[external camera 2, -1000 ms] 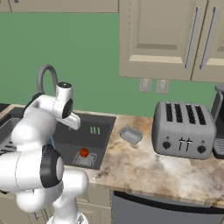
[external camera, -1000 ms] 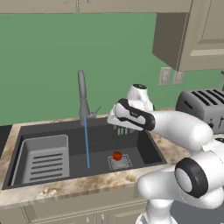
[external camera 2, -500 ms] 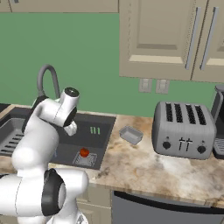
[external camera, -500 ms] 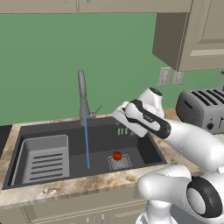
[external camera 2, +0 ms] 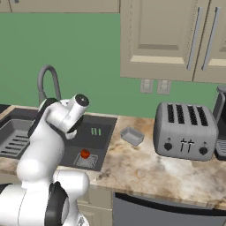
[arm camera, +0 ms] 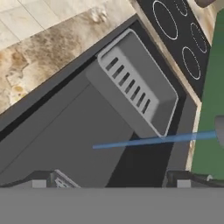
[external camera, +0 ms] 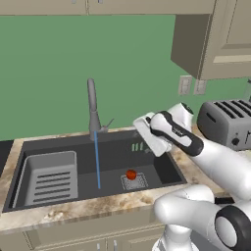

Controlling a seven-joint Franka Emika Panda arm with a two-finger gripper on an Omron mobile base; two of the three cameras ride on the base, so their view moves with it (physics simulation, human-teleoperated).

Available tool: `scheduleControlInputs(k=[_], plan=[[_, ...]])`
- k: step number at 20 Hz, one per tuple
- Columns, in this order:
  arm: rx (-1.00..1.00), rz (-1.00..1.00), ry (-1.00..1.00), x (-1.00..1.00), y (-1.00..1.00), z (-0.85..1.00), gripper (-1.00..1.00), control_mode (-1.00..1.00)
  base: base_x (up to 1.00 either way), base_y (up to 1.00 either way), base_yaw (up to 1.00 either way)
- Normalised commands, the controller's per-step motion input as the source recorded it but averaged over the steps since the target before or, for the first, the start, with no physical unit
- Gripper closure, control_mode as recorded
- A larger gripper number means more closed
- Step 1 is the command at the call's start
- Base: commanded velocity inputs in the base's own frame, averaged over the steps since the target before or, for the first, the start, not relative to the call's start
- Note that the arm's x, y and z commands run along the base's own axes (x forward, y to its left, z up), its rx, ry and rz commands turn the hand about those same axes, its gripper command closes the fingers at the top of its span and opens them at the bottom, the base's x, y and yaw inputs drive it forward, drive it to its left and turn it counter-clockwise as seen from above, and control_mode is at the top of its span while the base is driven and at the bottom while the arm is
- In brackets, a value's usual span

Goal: Turn on the sink faucet. Then move the tomato from the counter to the sink. Turn off the sink. Move the vegetable from the sink to the pot next to the stove. Finally move the pot to the rear left burner.

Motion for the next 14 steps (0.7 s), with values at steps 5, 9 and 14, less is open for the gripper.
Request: scheduleControlInputs(k=[5, 9, 14], plan=[[0.27, -0.05, 0.07, 0.24, 0.00, 0.00, -1.00, -1.00, 0.00, 0.00, 0.00], [0.26, -0.07, 0.04, 0.28, 0.00, 0.00, -1.00, -1.00, 0.00, 0.00, 0.00], [0.17, -0.12, 0.00, 0.30, 0.00, 0.00, -1.00, -1.00, 0.00, 0.00, 0.00]])
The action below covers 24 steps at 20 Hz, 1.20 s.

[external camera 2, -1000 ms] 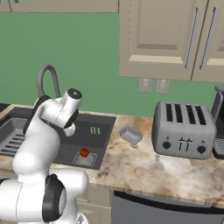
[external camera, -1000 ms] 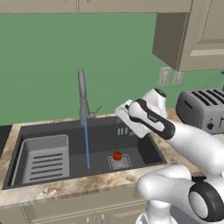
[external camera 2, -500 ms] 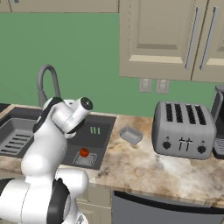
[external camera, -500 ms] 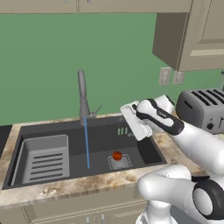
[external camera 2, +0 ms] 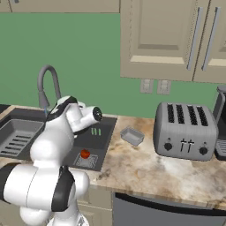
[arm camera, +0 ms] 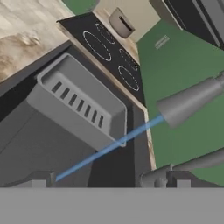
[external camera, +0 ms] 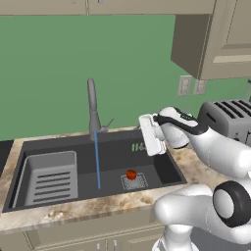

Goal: Turn on the sink faucet. Then move the tomato from the counter to the sink. Turn off the sink. Move the vegetable from the sink to the pot next to the stove. Finally move the pot to the rear left burner.

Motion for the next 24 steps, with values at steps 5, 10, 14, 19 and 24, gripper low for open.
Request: scheduleControlInputs(k=[5, 10, 14, 19, 24], plan=[[0.05, -0.11, 0.04, 0.31, 0.00, -0.05, -1.00, -1.00, 0.00, 0.00, 0.00], [0.08, -0.09, 0.10, 0.56, 0.00, 0.00, -1.00, -1.00, 0.00, 0.00, 0.00], [0.12, -0.02, 0.07, 0.45, -0.04, -0.01, -1.00, -1.00, 0.00, 0.00, 0.00], [0.13, 0.00, 0.01, 0.23, 0.00, -0.01, -1.00, -1.00, 0.00, 0.00, 0.00], [0.12, 0.00, 0.01, 0.28, 0.00, 0.00, -1.00, -1.00, 0.00, 0.00, 0.00]])
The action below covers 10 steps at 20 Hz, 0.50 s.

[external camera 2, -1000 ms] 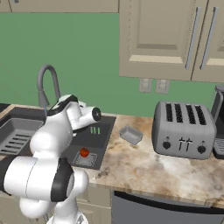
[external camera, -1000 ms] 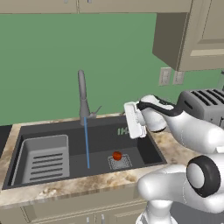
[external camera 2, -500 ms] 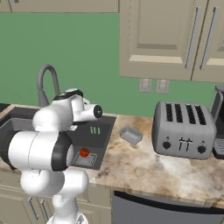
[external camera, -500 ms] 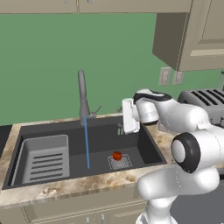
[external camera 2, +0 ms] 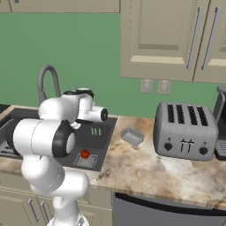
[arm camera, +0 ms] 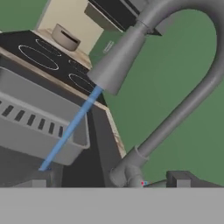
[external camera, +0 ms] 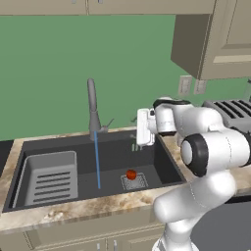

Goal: Turn on the sink faucet. Then move the tomato from the counter to the sink. Turn off the sink. Move the vegetable from the sink to the pot next to the stove. Finally move the pot to the rear left burner.

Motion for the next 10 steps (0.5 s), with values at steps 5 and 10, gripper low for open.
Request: scheduleControlInputs(k=[5, 10], plan=[[0.09, 0.00, 0.02, 0.36, 0.05, 0.00, -1.00, -1.00, 0.00, 0.00, 0.00], [0.03, 0.00, 0.03, 0.30, 0.12, -0.06, -1.00, -1.00, 0.00, 0.00, 0.00]])
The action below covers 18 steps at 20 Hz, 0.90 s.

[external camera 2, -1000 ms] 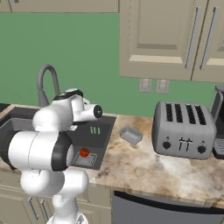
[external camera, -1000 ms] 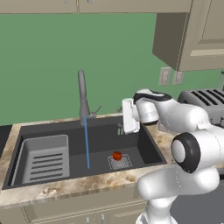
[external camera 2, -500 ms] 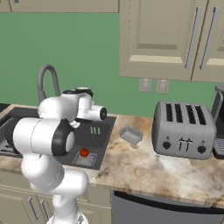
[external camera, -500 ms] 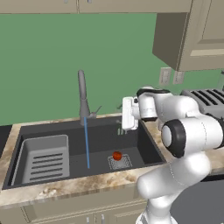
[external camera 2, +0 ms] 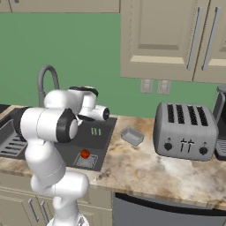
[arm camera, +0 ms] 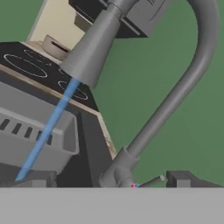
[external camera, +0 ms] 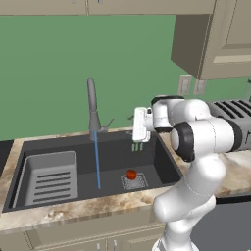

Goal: Turn on the sink faucet. Then move the tomato from the counter to the sink. Turn off the sink. Move the vegetable from the sink to the pot next to the stove. Finally move the pot to the rear left burner.

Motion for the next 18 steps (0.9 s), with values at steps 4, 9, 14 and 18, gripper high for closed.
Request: scheduleControlInputs(k=[4, 9, 14, 18], plan=[[0.00, 0.00, 0.04, 0.21, 0.16, -0.19, -1.00, -1.00, 0.00, 0.00, 0.00], [0.01, 0.00, 0.06, 0.32, 0.04, -0.07, -1.00, -1.00, 0.00, 0.00, 0.00], [0.03, 0.00, 0.08, 0.36, 0.00, -0.04, -1.00, -1.00, 0.00, 0.00, 0.00], [0.04, 0.00, 0.07, 0.29, 0.00, -0.06, -1.00, -1.00, 0.00, 0.00, 0.00]])
